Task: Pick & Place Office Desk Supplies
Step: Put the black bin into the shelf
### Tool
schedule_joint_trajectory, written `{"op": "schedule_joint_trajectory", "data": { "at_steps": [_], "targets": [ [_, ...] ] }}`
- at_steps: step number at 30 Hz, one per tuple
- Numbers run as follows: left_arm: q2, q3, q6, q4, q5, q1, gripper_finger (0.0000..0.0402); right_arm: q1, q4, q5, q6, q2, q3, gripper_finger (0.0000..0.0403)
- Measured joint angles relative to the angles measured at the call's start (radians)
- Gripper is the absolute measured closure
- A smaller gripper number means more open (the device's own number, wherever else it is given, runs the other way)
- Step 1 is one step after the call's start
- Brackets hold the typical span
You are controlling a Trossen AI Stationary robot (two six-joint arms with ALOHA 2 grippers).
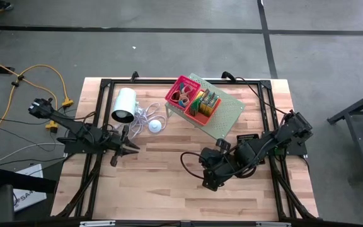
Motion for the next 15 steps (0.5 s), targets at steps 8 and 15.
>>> {"op": "schedule_joint_trajectory", "data": {
  "at_steps": [8, 15],
  "targets": [
    [0.000, -0.001, 0.006, -0.019, -0.016, 0.000, 0.0332, 0.000, 0.002, 0.000, 0.000, 0.000, 0.000, 0.0305],
    [0.000, -0.002, 0.003, -0.018, -0.016, 0.000, 0.0332, 0.000, 0.014, 0.000, 0.001, 0.000, 0.000, 0.0305]
  ]
}}
